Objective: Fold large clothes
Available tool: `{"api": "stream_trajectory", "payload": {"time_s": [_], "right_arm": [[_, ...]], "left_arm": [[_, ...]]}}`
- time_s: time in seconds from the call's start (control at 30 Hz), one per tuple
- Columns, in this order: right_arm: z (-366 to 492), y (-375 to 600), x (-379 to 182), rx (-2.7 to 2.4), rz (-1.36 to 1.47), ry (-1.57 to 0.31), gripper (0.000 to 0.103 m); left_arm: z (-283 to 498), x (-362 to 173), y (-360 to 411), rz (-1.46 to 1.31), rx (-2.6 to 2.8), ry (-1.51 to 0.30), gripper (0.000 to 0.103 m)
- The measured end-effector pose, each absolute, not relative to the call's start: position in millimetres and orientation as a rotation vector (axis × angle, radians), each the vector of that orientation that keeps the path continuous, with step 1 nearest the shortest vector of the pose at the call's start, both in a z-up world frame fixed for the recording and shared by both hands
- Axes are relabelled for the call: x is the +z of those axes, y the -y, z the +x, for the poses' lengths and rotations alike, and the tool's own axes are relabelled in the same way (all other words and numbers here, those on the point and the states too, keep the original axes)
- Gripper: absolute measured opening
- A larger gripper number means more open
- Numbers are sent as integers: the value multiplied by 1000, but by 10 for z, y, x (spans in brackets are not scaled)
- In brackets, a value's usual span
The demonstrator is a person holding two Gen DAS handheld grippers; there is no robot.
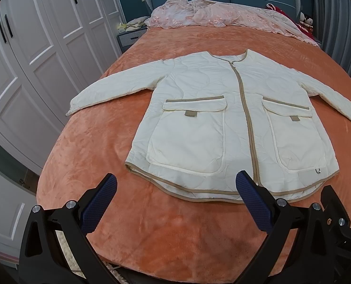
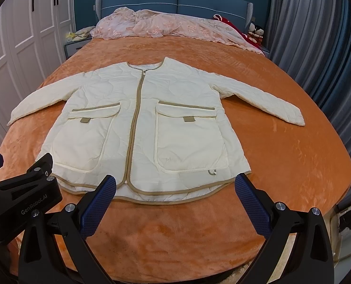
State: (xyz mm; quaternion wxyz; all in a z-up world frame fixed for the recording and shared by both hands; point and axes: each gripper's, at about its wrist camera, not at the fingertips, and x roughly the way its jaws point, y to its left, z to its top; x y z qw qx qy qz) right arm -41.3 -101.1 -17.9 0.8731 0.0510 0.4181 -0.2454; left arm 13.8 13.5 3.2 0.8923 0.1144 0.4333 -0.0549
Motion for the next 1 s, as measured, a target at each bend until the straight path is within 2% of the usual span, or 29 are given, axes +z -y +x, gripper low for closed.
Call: {"api": "stream_trajectory", "payload": {"time_s": [1.0], "right_arm": [[-418, 1013, -190, -508, 110, -872, 98]], "left_arm": [[112, 41, -186, 229, -105, -884, 98]]}}
